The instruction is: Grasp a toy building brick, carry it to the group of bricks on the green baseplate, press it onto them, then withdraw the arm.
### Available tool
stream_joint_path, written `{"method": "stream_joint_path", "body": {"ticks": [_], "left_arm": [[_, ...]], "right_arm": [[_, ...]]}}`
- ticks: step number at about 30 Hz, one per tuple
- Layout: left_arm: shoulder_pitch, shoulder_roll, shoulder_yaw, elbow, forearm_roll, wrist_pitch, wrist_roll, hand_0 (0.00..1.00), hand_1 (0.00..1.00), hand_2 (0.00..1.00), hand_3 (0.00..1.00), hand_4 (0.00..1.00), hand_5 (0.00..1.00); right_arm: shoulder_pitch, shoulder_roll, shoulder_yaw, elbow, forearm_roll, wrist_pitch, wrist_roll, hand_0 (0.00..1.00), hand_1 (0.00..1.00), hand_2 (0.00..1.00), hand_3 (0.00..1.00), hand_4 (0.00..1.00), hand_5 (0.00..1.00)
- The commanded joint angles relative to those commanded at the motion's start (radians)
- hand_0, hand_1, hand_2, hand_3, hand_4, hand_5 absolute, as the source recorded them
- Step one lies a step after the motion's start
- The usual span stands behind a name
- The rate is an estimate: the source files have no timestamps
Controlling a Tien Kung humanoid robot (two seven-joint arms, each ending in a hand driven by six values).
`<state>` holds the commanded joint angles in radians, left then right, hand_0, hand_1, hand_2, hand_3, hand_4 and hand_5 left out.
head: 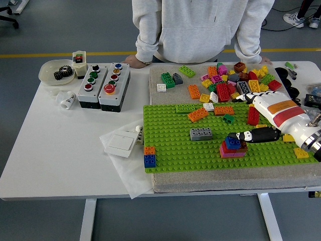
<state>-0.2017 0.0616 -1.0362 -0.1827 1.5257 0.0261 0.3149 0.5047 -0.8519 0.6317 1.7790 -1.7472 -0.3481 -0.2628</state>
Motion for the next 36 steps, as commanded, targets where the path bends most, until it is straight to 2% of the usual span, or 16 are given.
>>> {"method": "stream_joint_path", "body": {"ticks": [1,7,8,15,20,30,36], "left_arm": [[0.001,0.000,-0.005,0.000,0.005,0.000,0.000,0.772,0.755,0.787,0.592,0.622,0.620],[0.003,0.000,-0.008,0.002,0.011,0.001,-0.002,0.773,0.754,0.786,0.593,0.621,0.618],[0.003,0.001,-0.008,0.002,0.009,0.002,-0.002,0.773,0.754,0.786,0.593,0.621,0.618],[0.001,0.001,-0.007,0.002,0.009,0.002,-0.002,0.773,0.754,0.787,0.592,0.620,0.618],[0.000,0.003,-0.004,0.002,0.004,0.003,-0.003,0.773,0.754,0.784,0.592,0.620,0.619],[-0.002,0.004,0.000,0.002,0.001,0.002,-0.004,0.773,0.754,0.785,0.591,0.620,0.619],[-0.002,0.004,-0.002,0.002,0.006,0.001,-0.003,0.773,0.754,0.785,0.590,0.620,0.619]], "right_arm": [[-0.015,-0.004,0.007,0.000,0.036,-0.015,-0.006,0.710,0.694,0.740,0.681,0.998,0.770],[-0.058,-0.015,0.055,0.000,0.158,-0.010,-0.025,0.710,0.694,0.740,0.681,0.998,0.770],[-0.063,-0.014,0.064,0.000,0.174,-0.009,-0.023,0.710,0.691,0.733,0.640,0.981,0.783],[-0.081,-0.016,0.092,0.000,0.218,0.023,-0.018,0.709,0.688,0.732,0.630,0.967,0.778],[-0.096,-0.023,0.101,0.000,0.204,0.052,-0.023,0.713,0.686,0.730,0.625,0.955,0.782],[-0.122,-0.039,0.070,0.000,0.108,0.141,-0.056,0.717,0.686,0.730,0.629,0.954,0.776],[-0.116,-0.041,0.054,0.000,0.071,0.153,-0.065,0.707,0.686,0.730,0.620,0.939,0.758]]}}
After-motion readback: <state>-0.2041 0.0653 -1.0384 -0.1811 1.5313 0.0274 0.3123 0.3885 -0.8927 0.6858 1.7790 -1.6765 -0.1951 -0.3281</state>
